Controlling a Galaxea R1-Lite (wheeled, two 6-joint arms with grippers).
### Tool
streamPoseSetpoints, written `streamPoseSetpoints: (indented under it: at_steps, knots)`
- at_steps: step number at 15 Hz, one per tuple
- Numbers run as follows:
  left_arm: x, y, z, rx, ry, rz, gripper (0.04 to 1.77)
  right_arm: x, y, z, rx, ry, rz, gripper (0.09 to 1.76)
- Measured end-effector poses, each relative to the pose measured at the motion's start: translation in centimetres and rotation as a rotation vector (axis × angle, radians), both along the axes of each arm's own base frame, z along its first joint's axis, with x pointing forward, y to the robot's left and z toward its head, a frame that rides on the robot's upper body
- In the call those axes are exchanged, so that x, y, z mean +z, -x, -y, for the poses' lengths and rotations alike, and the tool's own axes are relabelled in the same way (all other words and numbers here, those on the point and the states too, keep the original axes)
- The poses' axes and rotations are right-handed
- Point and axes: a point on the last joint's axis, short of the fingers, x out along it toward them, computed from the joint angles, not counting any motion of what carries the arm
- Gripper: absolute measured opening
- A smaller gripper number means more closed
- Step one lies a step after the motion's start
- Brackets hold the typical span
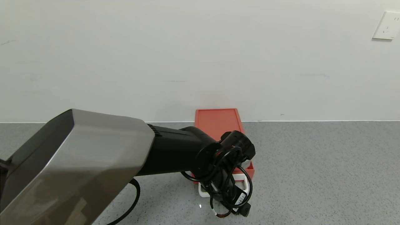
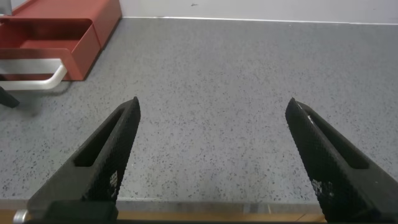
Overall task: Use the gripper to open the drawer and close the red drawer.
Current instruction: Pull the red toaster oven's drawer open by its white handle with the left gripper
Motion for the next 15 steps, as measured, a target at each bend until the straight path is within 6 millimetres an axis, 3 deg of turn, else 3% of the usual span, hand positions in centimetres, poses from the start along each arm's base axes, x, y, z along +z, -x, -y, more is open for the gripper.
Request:
streamPoseSetpoints:
  at_steps: [8,15]
  knots:
    - [-0.4,2.0,0.1,-0.038,-0.031,-0.027,1.75,0.0,0.0,0.0,0.000,0.000,0.000,1.71]
    - [-0.2,2.5,0.1,-0.050,-0.031,-0.029,1.75,0.0,0.0,0.0,0.000,0.000,0.000,1.71]
